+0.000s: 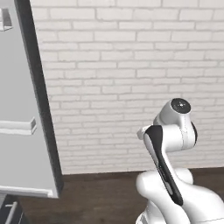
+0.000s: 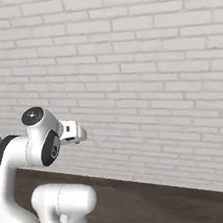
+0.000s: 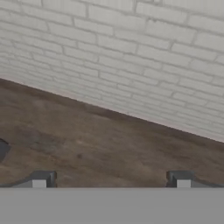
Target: Place one mushroom and one chicken drumstick in each tupperware on the nearby counter, to pack two identical lunches.
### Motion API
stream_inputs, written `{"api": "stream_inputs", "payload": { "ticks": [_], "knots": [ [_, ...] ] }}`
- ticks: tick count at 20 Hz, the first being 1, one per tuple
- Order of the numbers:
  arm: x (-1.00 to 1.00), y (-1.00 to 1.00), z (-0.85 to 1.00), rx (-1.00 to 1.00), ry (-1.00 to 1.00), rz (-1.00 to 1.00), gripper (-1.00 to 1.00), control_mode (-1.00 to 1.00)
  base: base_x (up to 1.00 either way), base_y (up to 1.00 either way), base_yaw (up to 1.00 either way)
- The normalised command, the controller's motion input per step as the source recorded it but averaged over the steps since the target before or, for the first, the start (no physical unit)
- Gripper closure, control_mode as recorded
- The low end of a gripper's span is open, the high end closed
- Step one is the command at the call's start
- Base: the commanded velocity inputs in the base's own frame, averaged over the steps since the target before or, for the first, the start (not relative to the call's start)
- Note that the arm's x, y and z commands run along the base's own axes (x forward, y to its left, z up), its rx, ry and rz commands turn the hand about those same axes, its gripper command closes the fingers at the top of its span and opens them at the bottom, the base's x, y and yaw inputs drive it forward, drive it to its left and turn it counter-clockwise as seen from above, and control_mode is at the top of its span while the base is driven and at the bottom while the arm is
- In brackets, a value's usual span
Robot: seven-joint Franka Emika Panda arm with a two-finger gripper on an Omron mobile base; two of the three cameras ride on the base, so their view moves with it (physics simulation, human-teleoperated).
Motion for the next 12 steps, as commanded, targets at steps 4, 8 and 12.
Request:
{"api": "stream_inputs", "payload": {
  "ticks": [4, 8, 12],
  "knots": [
    [0.00, 0.00, 0.00, 0.00, 0.00, 0.00, -1.00, 1.00, 0.04, 0.01, 0.89],
    [0.00, 0.00, 0.00, 0.00, 0.00, 0.00, -1.00, 1.00, -0.11, 0.01, 0.91],
    [0.00, 0.00, 0.00, 0.00, 0.00, 0.00, -1.00, 1.00, -0.40, 0.00, 0.80]
  ]
}}
